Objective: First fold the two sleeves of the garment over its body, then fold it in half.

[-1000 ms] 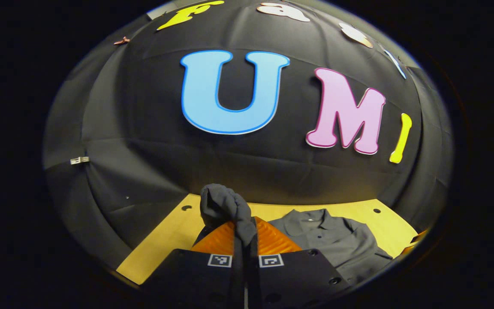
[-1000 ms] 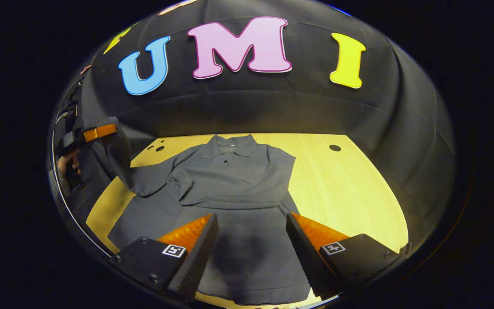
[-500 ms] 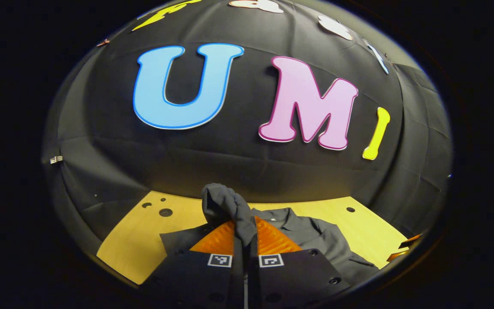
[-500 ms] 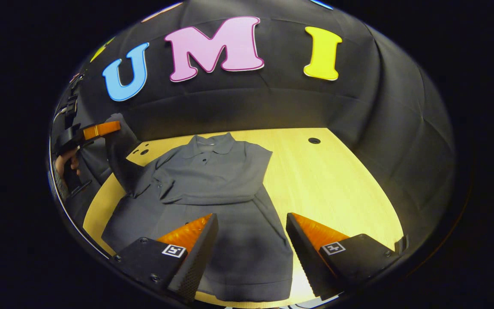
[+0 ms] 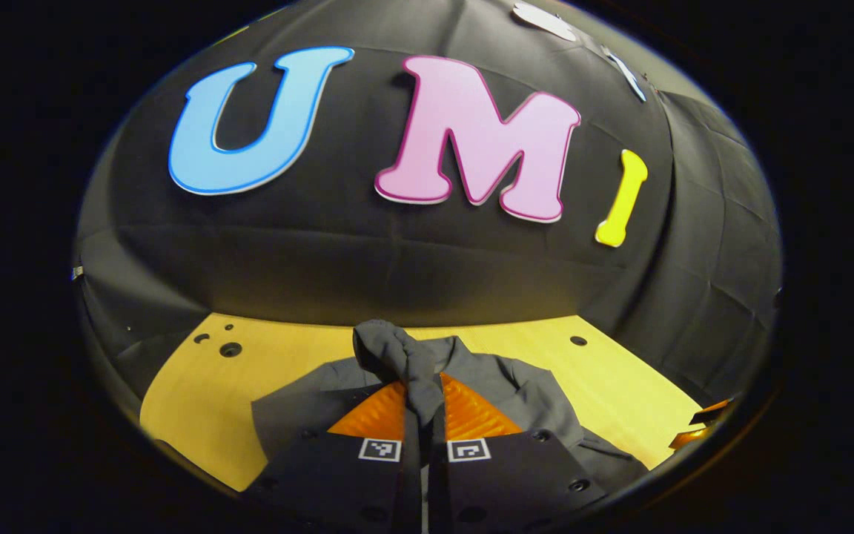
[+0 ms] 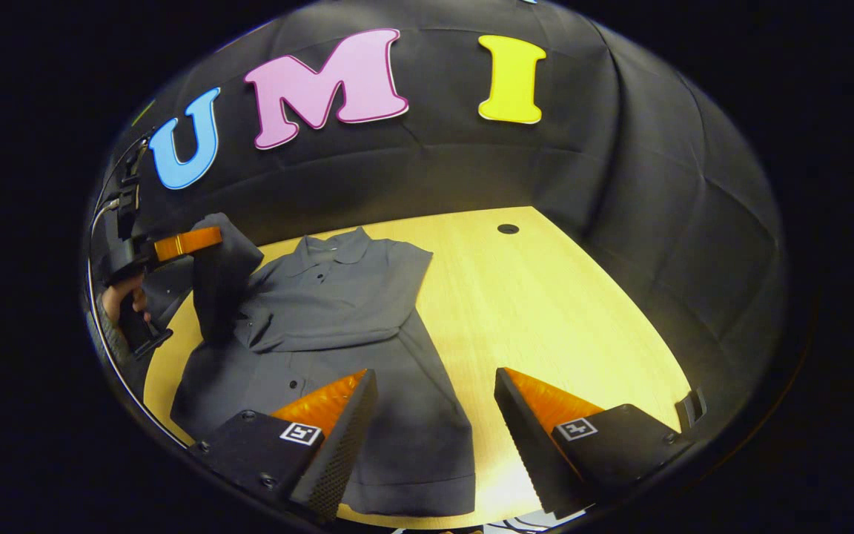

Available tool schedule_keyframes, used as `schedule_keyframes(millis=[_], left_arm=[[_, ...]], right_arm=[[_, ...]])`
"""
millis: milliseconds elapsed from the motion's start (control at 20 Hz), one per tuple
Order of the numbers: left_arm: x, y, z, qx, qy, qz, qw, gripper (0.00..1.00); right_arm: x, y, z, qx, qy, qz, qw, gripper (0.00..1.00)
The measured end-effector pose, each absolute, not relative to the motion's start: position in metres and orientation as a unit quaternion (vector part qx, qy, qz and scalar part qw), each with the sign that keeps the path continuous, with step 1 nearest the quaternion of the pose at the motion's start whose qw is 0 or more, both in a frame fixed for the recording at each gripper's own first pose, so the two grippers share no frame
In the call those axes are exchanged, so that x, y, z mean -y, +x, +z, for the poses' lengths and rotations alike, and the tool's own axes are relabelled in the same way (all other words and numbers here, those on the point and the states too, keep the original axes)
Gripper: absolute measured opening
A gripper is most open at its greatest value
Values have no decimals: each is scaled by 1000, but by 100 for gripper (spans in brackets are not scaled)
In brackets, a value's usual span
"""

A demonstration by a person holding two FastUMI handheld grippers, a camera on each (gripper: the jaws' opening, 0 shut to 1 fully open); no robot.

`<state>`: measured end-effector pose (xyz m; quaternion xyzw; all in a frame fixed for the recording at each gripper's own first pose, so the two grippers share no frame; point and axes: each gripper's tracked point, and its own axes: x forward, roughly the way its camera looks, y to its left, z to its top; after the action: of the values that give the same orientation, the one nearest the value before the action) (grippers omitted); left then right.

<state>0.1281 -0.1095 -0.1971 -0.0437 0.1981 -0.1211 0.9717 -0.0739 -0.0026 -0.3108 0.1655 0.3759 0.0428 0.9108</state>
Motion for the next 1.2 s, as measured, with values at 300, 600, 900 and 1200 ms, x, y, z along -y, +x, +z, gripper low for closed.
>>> schedule_keyframes(millis=[300,600,900,1200], left_arm=[[143,136,-244,-233,-15,-144,962,8],[178,143,-281,-265,2,-171,949,9],[199,146,-331,-307,4,-178,935,9],[215,140,-358,-336,5,-188,923,19]], right_arm=[[21,-81,-326,-393,177,15,902,98],[27,-79,-336,-405,181,2,896,98],[35,-83,-347,-417,171,-3,892,98],[43,-86,-352,-428,171,-13,888,98]])
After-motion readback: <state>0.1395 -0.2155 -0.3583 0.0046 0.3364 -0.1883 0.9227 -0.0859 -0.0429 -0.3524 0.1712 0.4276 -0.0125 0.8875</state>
